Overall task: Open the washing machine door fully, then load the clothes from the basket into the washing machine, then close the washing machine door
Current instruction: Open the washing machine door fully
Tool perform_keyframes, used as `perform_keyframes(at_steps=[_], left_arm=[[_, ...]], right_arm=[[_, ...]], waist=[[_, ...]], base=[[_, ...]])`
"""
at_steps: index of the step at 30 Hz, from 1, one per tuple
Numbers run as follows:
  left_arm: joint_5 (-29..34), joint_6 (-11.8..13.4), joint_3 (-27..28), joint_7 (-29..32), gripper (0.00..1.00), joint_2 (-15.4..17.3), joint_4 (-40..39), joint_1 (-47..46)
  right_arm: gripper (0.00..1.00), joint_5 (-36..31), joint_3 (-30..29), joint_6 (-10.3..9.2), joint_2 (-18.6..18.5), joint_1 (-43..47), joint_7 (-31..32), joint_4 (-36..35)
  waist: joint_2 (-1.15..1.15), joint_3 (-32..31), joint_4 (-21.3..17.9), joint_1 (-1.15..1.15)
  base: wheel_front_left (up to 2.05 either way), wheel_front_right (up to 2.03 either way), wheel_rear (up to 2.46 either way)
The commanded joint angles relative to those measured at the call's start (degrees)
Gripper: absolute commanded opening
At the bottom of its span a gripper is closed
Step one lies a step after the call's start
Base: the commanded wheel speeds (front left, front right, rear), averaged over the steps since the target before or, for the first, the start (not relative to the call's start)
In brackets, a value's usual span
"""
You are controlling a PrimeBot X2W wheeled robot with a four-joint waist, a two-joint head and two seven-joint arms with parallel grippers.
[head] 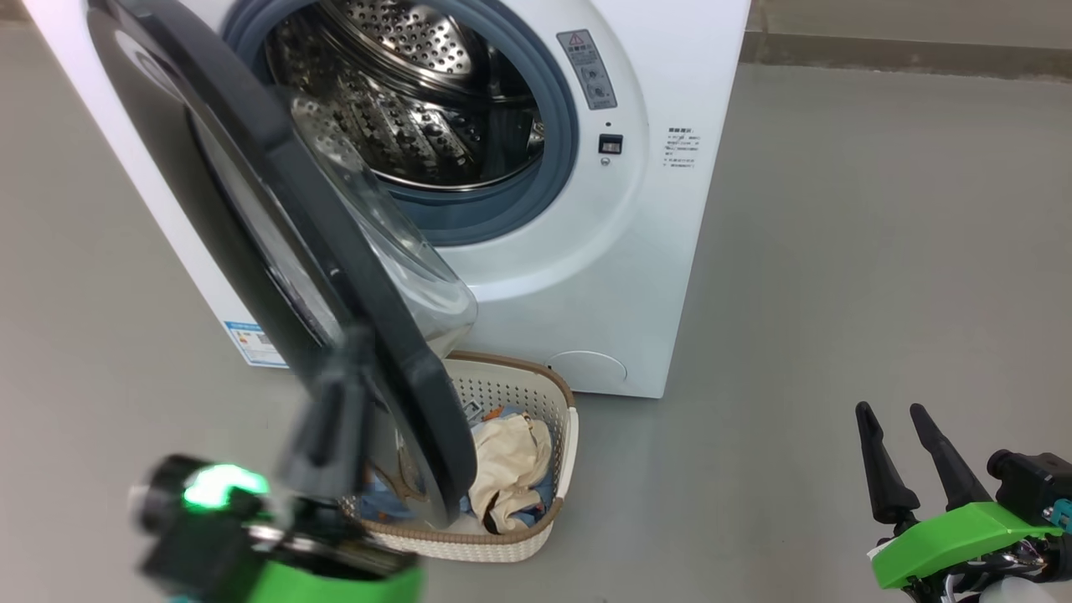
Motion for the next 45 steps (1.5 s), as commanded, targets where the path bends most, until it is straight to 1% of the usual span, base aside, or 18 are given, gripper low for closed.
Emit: perform_keyframes(at_steps=[1,4,8,12,16,22,29,45], left_arm=[[-0.3,0.3,0.2,0.6,0.0,0.1,-2.1,-2.3],[-2.0,0.2,-4.5,1.9,0.0,-0.1,-1.6,-2.7],[-4.7,0.2,-9.2,1.9,0.0,-0.3,2.6,-3.6],[-8.4,0.9,-12.5,1.0,0.0,-0.3,8.0,-4.7],[-10.5,1.9,-14.1,-0.1,0.0,-0.3,14.0,-6.1],[-12.9,2.7,-14.8,-1.3,0.0,-0.3,21.0,-8.3],[-15.4,2.7,-14.0,-1.9,0.0,-0.3,27.8,-10.4],[-15.8,2.1,-10.2,-1.9,0.0,-0.3,29.4,-10.1]], right_arm=[[1.0,-0.7,0.8,0.32,-0.8,-0.6,-0.7,-1.5],[1.0,-0.8,0.7,0.32,-0.8,-0.9,-0.7,-1.5],[1.0,-1.0,0.8,0.32,-0.8,-1.2,-0.7,-1.6],[1.0,-1.5,0.8,0.32,-0.9,-1.6,-0.7,-1.5],[1.0,-1.6,0.5,0.32,-0.9,-1.7,-0.7,-1.5],[1.0,-2.1,0.1,0.32,-0.8,-1.8,-0.7,-1.7],[1.0,-2.3,-0.2,0.32,-0.7,-1.8,-0.7,-2.0],[1.0,-2.6,-0.9,0.32,-1.2,-1.5,-0.7,-3.0]], waist=[[0.0,0.2,-0.2,0.0],[0.0,0.7,-0.6,0.0],[0.0,1.2,-1.0,0.0],[0.0,1.6,-1.4,0.0],[0.0,1.8,-1.5,0.0],[0.0,2.0,-1.2,0.0],[0.0,1.7,-0.9,0.0],[0.0,1.6,0.2,0.0]], base=[[0.0,0.0,0.0],[0.0,0.0,0.0],[0.0,0.0,0.0],[0.0,0.0,0.0],[0.0,0.0,0.0],[0.0,0.0,0.0],[0.0,0.0,0.0],[0.0,0.0,0.0]])
